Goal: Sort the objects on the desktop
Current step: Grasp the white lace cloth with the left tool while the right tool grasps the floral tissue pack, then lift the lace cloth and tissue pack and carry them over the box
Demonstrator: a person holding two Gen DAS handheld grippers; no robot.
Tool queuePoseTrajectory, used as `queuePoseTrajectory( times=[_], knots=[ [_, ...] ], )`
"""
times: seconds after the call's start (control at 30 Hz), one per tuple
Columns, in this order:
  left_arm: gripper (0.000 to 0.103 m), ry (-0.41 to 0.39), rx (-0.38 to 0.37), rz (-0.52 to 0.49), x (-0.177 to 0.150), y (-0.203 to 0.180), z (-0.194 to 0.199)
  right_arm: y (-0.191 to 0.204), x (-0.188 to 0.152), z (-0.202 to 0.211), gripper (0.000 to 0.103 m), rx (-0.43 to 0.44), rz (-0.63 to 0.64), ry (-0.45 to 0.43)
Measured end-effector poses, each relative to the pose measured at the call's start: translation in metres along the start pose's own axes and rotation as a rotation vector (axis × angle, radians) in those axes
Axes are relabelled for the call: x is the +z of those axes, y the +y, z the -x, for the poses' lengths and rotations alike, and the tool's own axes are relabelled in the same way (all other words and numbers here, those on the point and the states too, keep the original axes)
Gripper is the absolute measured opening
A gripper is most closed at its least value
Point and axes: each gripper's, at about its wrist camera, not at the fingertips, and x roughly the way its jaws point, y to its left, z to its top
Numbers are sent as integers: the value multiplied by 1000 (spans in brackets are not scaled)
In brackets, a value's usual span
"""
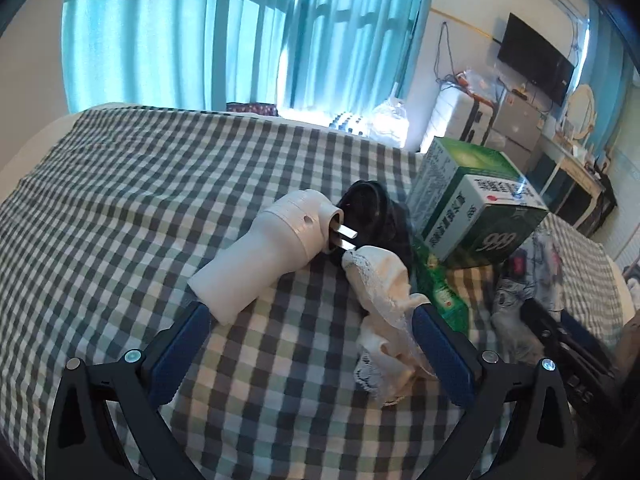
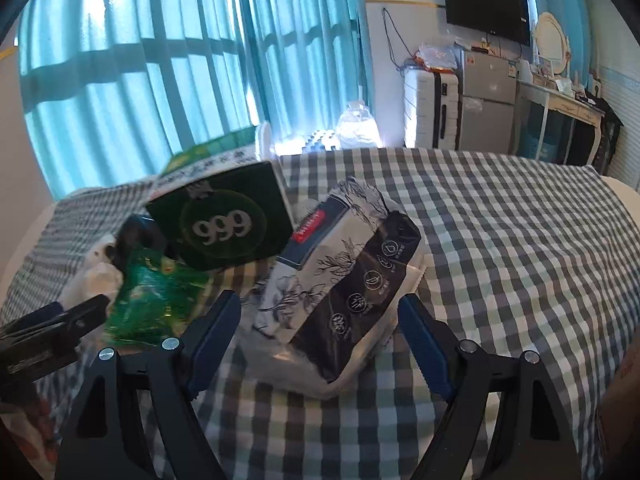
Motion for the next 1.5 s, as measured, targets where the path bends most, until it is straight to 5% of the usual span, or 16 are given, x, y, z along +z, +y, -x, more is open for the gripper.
queuePoseTrajectory(
  times=[0.13,0.23,0.47,0.53,0.7,0.73,0.87,0.93,1.03,1.27,1.5],
  knots=[
    [103,-28,-13,-41,2,-11,8,-15,-2,-7,79,-21,-57,57],
    [103,-40,-2,-97,0,-19,9,-22,-4,3,67,-53,-26,53],
    [102,8,-99,-12,-2,-5,-5,-42,-11,27,69,-85,-67,53],
    [100,35,-67,4,-2,1,-11,-40,-8,25,70,-71,-77,47],
    [82,53,-78,-18,-3,3,-18,-27,-2,11,71,-67,-40,55],
    [69,53,-96,-33,-3,0,-17,-26,0,7,71,-62,-39,56],
    [47,55,-149,-83,-5,-10,-17,-21,0,-4,71,-39,-10,70],
    [32,65,-186,-93,-5,-11,-18,-24,-1,-3,61,-14,-20,60],
    [26,52,-196,-117,-6,-13,-16,-22,-6,7,48,2,8,45],
    [21,13,-150,-165,-13,2,19,-16,-21,38,44,31,32,69],
    [21,12,-99,-36,-14,39,71,-5,-24,100,45,37,86,35]
  ],
)
